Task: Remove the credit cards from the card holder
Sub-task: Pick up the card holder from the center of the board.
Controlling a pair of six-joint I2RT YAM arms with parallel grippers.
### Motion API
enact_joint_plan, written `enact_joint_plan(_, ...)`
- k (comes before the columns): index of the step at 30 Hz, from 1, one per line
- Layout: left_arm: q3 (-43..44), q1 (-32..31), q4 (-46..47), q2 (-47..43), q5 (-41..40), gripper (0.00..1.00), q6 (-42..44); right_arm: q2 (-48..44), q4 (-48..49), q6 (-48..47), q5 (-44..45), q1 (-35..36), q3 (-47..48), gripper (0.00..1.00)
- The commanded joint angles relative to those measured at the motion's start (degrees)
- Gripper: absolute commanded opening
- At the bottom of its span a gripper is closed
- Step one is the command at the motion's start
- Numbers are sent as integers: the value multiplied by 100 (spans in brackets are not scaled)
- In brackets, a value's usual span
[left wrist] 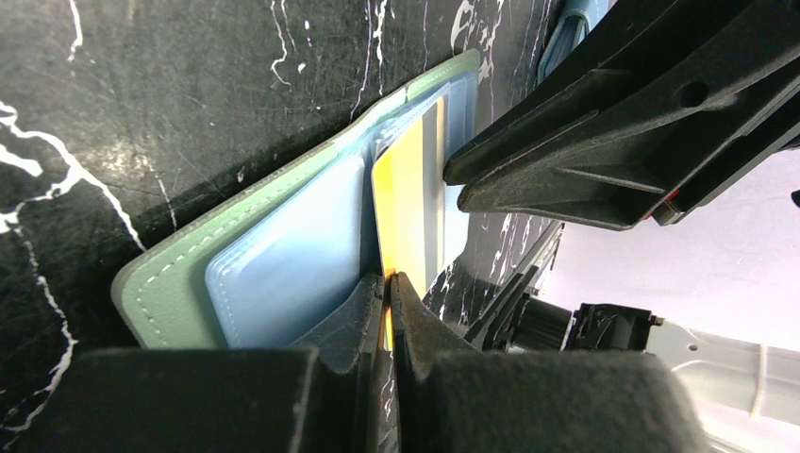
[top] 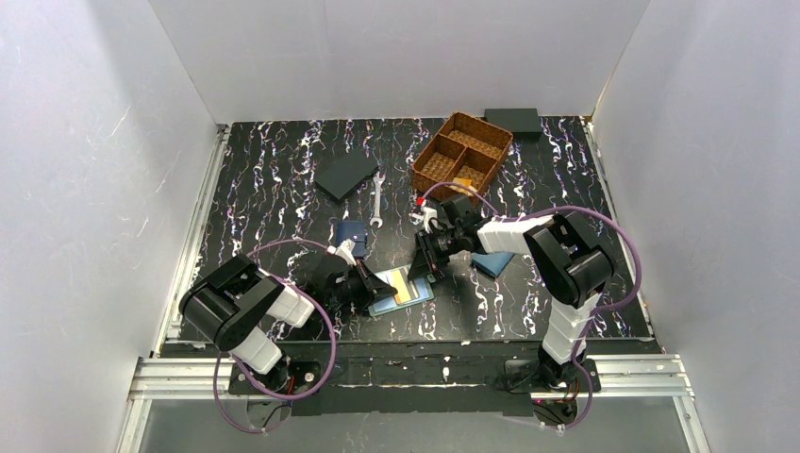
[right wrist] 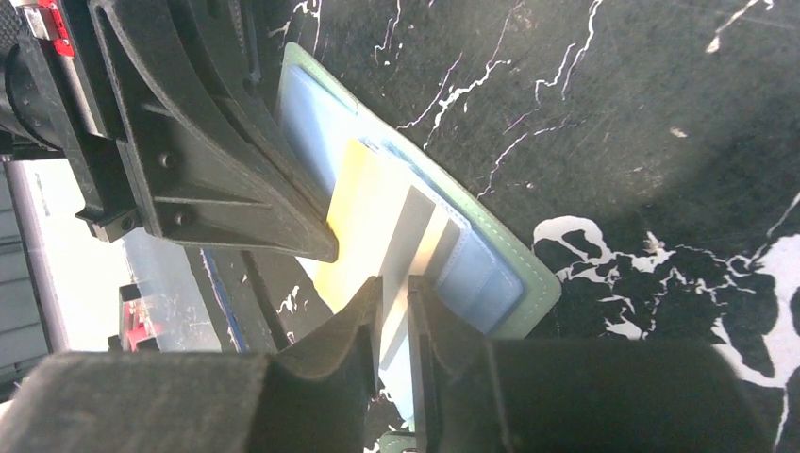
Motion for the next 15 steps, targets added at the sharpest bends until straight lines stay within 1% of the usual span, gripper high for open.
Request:
enact_joint_plan(1, -55, 82, -381, -17, -33, 0, 649, -120, -464, -377, 244, -38, 40, 28)
enact_joint_plan(7, -21, 101, -408, -4, 180, 0, 911, -342, -574, -709, -25, -162, 105, 36)
enact_joint_plan(9, -10, 100, -458, -32, 206, 0, 1001, -409, -647, -895, -316, -222, 147, 39)
enact_joint_plan(12, -1, 101, -605, -136, 216, 0, 1142, -553, -780, -1381, -895, -319, 166, 47)
enact_joint_plan(15, 40, 100, -828, -300, 212, 0, 1280, -692, -970, -1867, -1244, -358, 186, 51)
